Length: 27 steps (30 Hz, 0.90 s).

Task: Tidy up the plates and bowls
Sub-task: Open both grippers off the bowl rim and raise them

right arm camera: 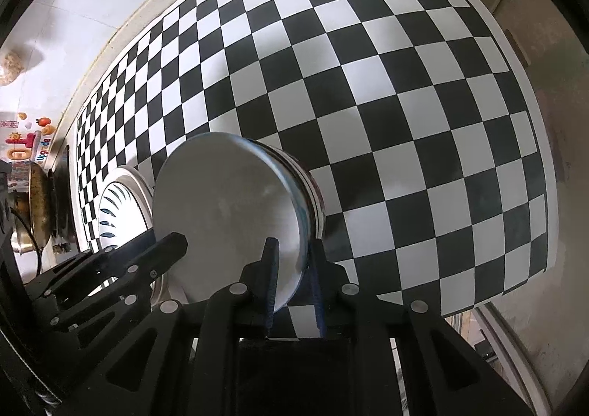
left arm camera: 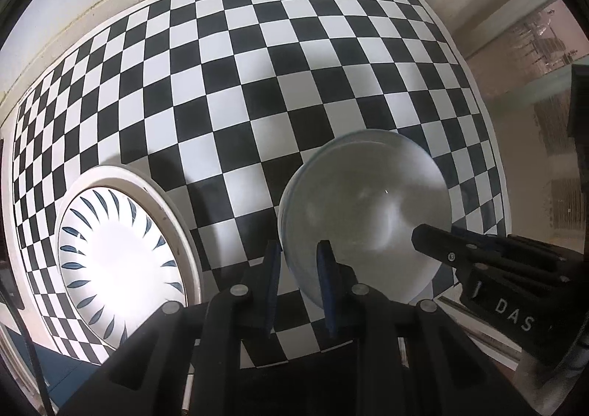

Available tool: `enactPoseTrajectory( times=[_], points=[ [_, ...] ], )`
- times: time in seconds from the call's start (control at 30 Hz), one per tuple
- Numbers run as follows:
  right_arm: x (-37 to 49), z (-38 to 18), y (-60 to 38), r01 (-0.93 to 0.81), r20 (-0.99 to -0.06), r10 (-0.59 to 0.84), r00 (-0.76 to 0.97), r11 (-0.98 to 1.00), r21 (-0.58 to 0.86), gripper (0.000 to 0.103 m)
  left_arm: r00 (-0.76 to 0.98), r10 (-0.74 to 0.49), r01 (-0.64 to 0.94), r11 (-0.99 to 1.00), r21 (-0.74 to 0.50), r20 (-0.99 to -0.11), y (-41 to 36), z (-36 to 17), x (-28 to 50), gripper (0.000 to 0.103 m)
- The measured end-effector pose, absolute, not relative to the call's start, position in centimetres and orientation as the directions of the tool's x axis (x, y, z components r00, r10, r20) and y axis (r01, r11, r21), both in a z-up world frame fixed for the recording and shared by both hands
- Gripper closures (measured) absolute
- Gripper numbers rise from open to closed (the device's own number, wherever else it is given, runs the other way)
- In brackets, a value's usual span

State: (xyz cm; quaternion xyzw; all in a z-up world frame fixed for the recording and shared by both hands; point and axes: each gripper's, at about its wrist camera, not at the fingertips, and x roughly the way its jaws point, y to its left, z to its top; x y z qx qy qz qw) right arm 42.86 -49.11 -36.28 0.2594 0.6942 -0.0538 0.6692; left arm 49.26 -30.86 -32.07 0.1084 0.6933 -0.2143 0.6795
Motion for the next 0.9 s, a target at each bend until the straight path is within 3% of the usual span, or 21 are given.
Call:
enactPoseTrajectory(
  times=[0.27,0.9],
  points=[
    [41.7,-33.8,-48.6,0.402,-0.981,0.184,0.062,0.895,0.193,0.085,0.023,-0.109,0.467,0.88,-0.086,-0.994,-30.0,-29.6,48.1,0.085],
    [35.2,-18.2,-44.8,0.315,-0.961,0.086,0.265,0.934,0.17,0.085,0.159,-0.183,0.494,0.866,-0.082,-0.97,-26.2,-17.3,43.4,0.085]
  ],
)
